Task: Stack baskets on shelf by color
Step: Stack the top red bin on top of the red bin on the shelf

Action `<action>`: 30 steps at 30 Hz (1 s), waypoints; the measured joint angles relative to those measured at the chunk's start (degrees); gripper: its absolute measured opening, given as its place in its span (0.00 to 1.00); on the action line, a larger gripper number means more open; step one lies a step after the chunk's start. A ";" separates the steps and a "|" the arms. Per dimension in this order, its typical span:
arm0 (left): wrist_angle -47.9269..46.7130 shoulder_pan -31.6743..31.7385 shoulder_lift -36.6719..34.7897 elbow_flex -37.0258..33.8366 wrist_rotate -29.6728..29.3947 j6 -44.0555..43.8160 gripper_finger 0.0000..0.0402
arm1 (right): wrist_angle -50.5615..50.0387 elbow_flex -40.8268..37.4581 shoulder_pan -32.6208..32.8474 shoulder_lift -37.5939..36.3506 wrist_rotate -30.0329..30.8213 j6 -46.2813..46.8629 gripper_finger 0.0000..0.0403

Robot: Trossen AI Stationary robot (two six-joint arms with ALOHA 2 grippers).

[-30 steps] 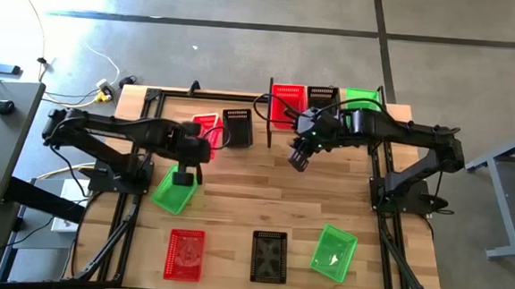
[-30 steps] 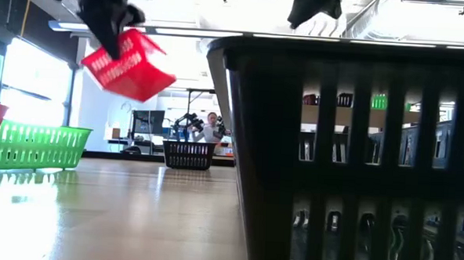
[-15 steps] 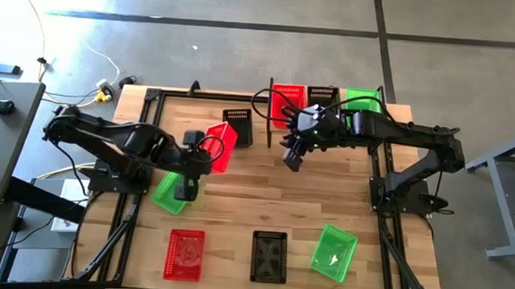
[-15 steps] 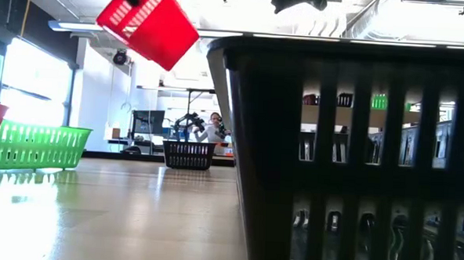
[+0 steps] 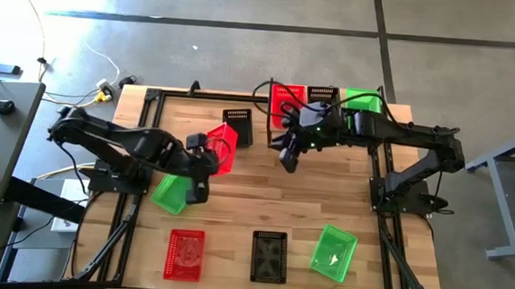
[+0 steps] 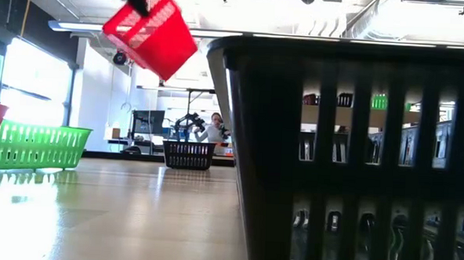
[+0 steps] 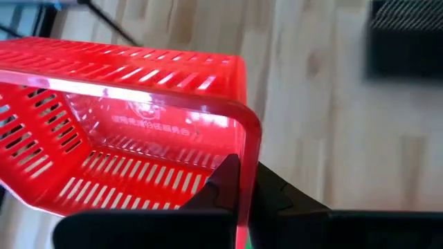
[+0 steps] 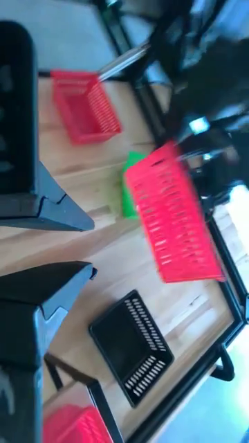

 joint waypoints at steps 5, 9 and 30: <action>-4.21 -1.10 5.00 -0.13 -2.70 1.33 0.00 | 0.26 0.00 -0.02 0.00 0.01 3.17 0.17; -3.74 -1.92 8.14 -0.08 -3.87 1.33 0.00 | -0.04 -0.03 -0.02 0.04 0.31 3.21 0.17; -1.93 -1.49 12.52 1.29 3.10 0.38 0.00 | -6.20 -0.22 0.31 0.56 3.10 13.61 0.17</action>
